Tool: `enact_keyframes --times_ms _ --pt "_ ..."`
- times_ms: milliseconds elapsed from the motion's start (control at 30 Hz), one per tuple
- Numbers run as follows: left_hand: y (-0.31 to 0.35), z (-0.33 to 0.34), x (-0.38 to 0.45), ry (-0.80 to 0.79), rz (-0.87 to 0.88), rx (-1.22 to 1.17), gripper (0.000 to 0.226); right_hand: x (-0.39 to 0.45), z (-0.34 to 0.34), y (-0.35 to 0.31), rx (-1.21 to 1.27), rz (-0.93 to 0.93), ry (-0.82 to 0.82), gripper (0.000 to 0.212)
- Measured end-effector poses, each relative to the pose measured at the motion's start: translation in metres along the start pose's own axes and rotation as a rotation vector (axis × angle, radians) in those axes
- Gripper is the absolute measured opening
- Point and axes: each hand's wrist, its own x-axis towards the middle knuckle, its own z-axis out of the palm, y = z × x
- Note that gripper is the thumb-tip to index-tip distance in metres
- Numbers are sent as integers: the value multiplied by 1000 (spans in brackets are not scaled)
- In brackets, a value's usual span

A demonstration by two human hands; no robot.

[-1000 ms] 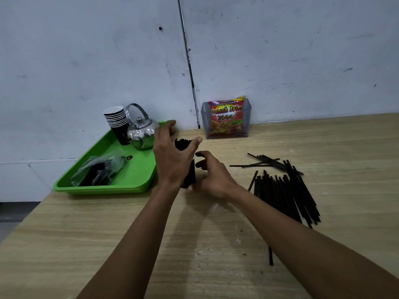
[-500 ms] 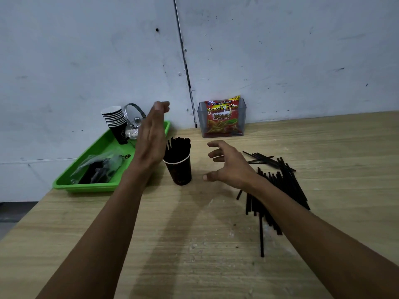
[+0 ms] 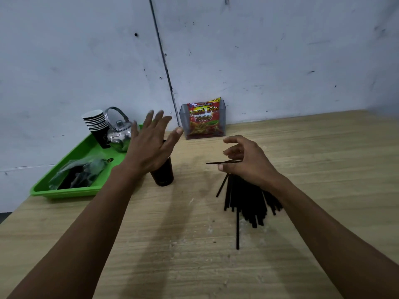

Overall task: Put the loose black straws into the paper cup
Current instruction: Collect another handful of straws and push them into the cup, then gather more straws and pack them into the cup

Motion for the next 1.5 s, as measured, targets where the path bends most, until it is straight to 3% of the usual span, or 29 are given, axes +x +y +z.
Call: enact_keyframes --times_ms 100,167,300,500,600,733,933,1100,1233,1333,1500 --pt "26 -1 -1 308 179 -142 43 -5 -19 8 -6 33 67 52" --pt "46 5 -4 379 227 -264 26 -10 -32 15 -48 73 136 40" --pt "76 40 -18 155 98 -386 25 -26 -56 37 -241 189 248 26" --pt "87 99 -47 -140 -212 -277 26 -52 -62 62 -498 303 196 28" --pt "91 108 -51 -229 -246 -199 24 -57 -53 59 -581 267 201 21" --pt "111 110 -48 -334 -242 -214 23 -60 -39 57 -737 211 177 32" --pt "133 110 -42 -374 -238 -289 27 -63 -38 53 -684 107 113 30" --pt "140 108 -36 -371 -340 -339 47 -60 -47 52 -656 144 156 29" --pt "160 112 -34 -393 -345 -148 64 -60 -48 51 -602 138 116 32" --pt "173 112 -30 -392 -329 -7 75 -56 -53 59 -510 180 193 31" --pt "175 105 -25 -446 -347 -58 55 -56 -57 68 -413 200 232 26"
